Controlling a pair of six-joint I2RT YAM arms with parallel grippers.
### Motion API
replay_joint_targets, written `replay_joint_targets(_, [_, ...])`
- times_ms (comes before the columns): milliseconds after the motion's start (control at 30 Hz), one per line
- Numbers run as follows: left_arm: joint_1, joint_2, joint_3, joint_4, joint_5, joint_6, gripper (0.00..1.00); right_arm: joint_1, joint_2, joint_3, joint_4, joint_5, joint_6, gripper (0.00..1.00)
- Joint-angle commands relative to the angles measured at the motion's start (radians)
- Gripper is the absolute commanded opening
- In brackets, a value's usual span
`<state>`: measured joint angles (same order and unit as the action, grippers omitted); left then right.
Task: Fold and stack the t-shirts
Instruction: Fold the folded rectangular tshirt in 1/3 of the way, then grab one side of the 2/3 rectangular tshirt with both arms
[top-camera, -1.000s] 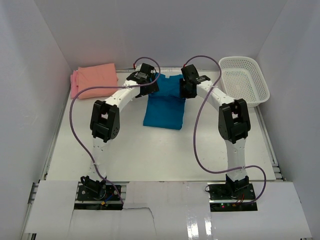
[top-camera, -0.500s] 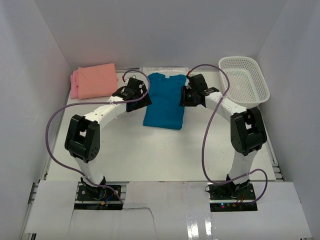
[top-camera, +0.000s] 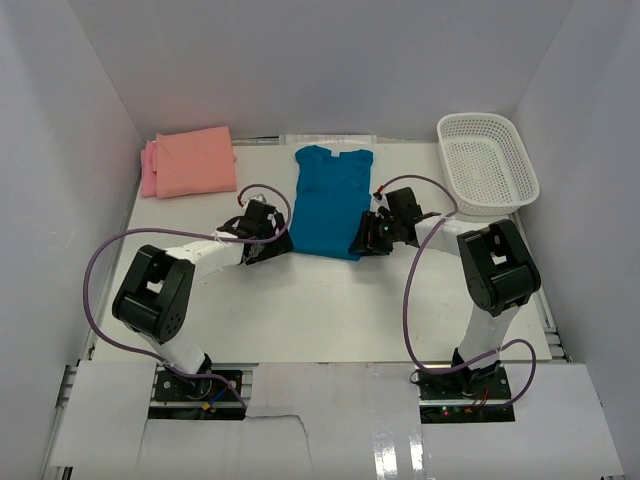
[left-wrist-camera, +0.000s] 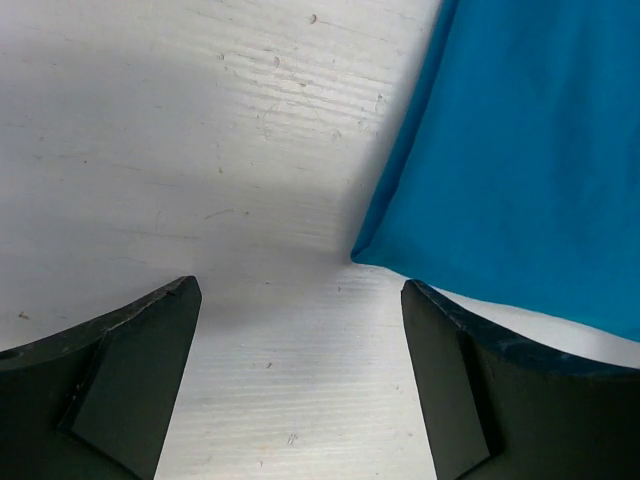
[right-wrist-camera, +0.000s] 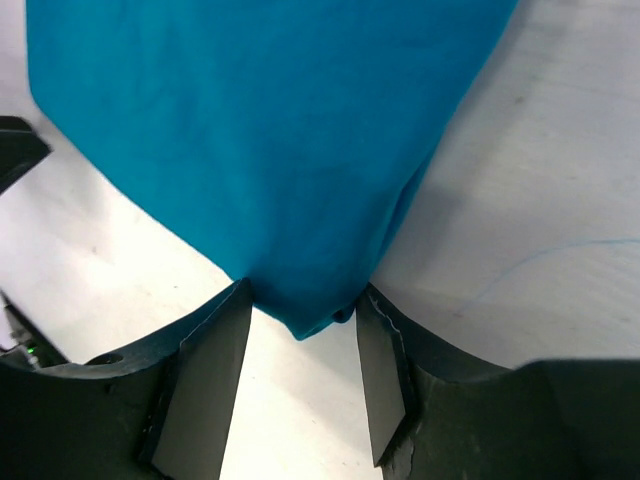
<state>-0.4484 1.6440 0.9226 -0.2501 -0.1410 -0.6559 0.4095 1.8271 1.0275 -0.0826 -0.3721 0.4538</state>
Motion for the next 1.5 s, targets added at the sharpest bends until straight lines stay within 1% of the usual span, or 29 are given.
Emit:
replay_joint_targets(0, [-0.001, -0.020, -0.028, 0.124, 0.009, -0.013, 0.93, 0.006, 0.014, -0.070, 0.067, -0.071, 0.052, 0.53])
replay_joint_targets(67, [-0.001, 0.011, -0.033, 0.150, 0.011, -0.014, 0.93, 0.008, 0.029, -0.076, 0.070, -0.079, 0.060, 0.53])
replay_joint_targets(167, [-0.001, 0.046, -0.018, 0.158, 0.001, -0.017, 0.93, 0.017, 0.024, -0.084, 0.061, -0.039, 0.063, 0.52])
replay_joint_targets(300, [-0.001, 0.051, -0.018, 0.181, -0.012, -0.025, 0.93, 0.020, -0.012, -0.106, 0.032, 0.002, 0.057, 0.51])
replay_joint_targets(367, [-0.001, 0.051, -0.021, 0.202, 0.003, -0.027, 0.93, 0.022, -0.032, -0.125, 0.034, 0.010, 0.057, 0.49])
replay_joint_targets(400, [-0.001, 0.056, -0.019, 0.206, 0.009, -0.033, 0.93, 0.022, -0.034, -0.130, 0.034, 0.010, 0.057, 0.45])
replay_joint_targets(433, [-0.001, 0.065, -0.018, 0.213, 0.015, -0.036, 0.92, 0.022, -0.035, -0.135, 0.034, 0.010, 0.057, 0.34])
replay_joint_targets(467, [-0.001, 0.069, -0.016, 0.219, 0.035, -0.037, 0.91, 0.022, -0.037, -0.135, 0.032, 0.012, 0.057, 0.28])
replay_joint_targets(500, [-0.001, 0.085, -0.014, 0.224, 0.043, -0.040, 0.91, 0.022, -0.035, -0.135, 0.032, 0.016, 0.056, 0.15])
replay_joint_targets(533, [-0.001, 0.091, -0.010, 0.227, 0.052, -0.042, 0.91, 0.022, -0.034, -0.135, 0.029, 0.022, 0.056, 0.13])
replay_joint_targets(633, [-0.001, 0.111, -0.008, 0.236, 0.076, -0.048, 0.88, 0.022, -0.037, -0.129, 0.021, 0.035, 0.049, 0.11])
replay_joint_targets(733, [-0.001, 0.122, -0.018, 0.261, 0.104, -0.048, 0.83, 0.023, -0.035, -0.121, 0.011, 0.045, 0.043, 0.11])
replay_joint_targets(767, [-0.001, 0.125, -0.024, 0.279, 0.113, -0.048, 0.80, 0.023, -0.034, -0.119, 0.010, 0.045, 0.042, 0.11])
replay_joint_targets(800, [-0.001, 0.126, -0.027, 0.284, 0.122, -0.048, 0.75, 0.023, -0.034, -0.116, 0.007, 0.045, 0.039, 0.10])
replay_joint_targets(900, [-0.001, 0.123, -0.034, 0.287, 0.133, -0.050, 0.66, 0.023, -0.034, -0.104, -0.003, 0.050, 0.034, 0.10])
replay_joint_targets(967, [-0.001, 0.116, -0.036, 0.270, 0.135, -0.051, 0.65, 0.022, -0.035, -0.096, -0.009, 0.058, 0.029, 0.10])
replay_joint_targets(1100, [-0.001, 0.039, -0.097, 0.273, 0.135, -0.063, 0.66, 0.023, -0.034, -0.078, -0.023, 0.061, 0.026, 0.11])
replay_joint_targets(1200, [-0.001, 0.016, -0.119, 0.272, 0.139, -0.071, 0.67, 0.023, -0.032, -0.073, -0.026, 0.061, 0.026, 0.11])
replay_joint_targets(1333, [-0.001, 0.020, -0.134, 0.278, 0.139, -0.073, 0.67, 0.023, -0.035, -0.072, -0.028, 0.062, 0.026, 0.11])
replay_joint_targets(1433, [-0.001, 0.039, -0.136, 0.304, 0.139, -0.065, 0.63, 0.022, -0.040, -0.075, -0.031, 0.067, 0.023, 0.11])
replay_joint_targets(1467, [-0.001, 0.066, -0.119, 0.305, 0.136, -0.062, 0.62, 0.023, -0.043, -0.076, -0.032, 0.067, 0.023, 0.11])
